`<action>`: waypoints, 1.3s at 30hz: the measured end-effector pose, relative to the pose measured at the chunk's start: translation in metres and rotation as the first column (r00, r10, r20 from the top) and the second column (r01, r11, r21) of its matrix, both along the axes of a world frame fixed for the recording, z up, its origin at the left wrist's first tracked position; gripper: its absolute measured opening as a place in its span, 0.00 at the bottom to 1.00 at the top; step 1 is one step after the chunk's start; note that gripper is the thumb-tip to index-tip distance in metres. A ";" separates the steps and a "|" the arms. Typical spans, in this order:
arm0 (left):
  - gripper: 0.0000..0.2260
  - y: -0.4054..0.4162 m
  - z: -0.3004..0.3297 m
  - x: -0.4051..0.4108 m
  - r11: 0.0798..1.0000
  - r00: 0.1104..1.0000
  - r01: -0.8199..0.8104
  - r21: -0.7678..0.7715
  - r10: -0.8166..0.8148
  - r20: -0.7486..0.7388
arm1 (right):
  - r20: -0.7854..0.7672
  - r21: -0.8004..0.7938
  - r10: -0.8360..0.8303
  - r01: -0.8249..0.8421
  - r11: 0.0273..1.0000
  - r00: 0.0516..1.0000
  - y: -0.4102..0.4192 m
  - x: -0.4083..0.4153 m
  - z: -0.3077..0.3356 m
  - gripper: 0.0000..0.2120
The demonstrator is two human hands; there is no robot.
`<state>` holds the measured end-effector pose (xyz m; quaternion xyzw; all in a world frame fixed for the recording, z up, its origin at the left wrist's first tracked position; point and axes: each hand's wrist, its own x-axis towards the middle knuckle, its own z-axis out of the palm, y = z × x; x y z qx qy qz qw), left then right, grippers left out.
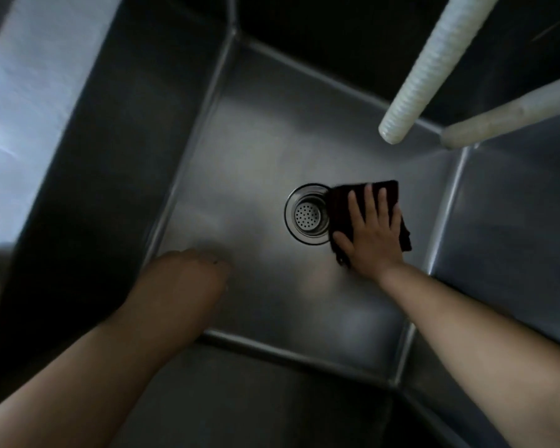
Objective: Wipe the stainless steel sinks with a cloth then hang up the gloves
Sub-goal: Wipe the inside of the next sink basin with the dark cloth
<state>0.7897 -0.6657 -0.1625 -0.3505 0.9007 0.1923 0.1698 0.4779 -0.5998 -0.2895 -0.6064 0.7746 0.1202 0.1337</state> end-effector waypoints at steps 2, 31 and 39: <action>0.13 -0.001 0.000 -0.001 1.000 1.000 -0.023 0.011 0.023 -0.008 | 0.005 -0.022 -0.132 0.132 0.991 0.991 -0.035 -0.001 -0.003 0.37; 0.15 -0.011 -0.003 0.002 0.995 0.990 -0.091 0.045 0.086 0.108 | -0.007 -0.105 0.159 -0.159 0.982 0.987 -0.177 -0.023 -0.007 0.35; 0.15 -0.009 0.002 -0.002 0.998 0.996 -0.051 0.027 0.048 0.080 | -0.095 0.003 -0.222 0.224 0.975 0.970 -0.069 -0.097 -0.001 0.34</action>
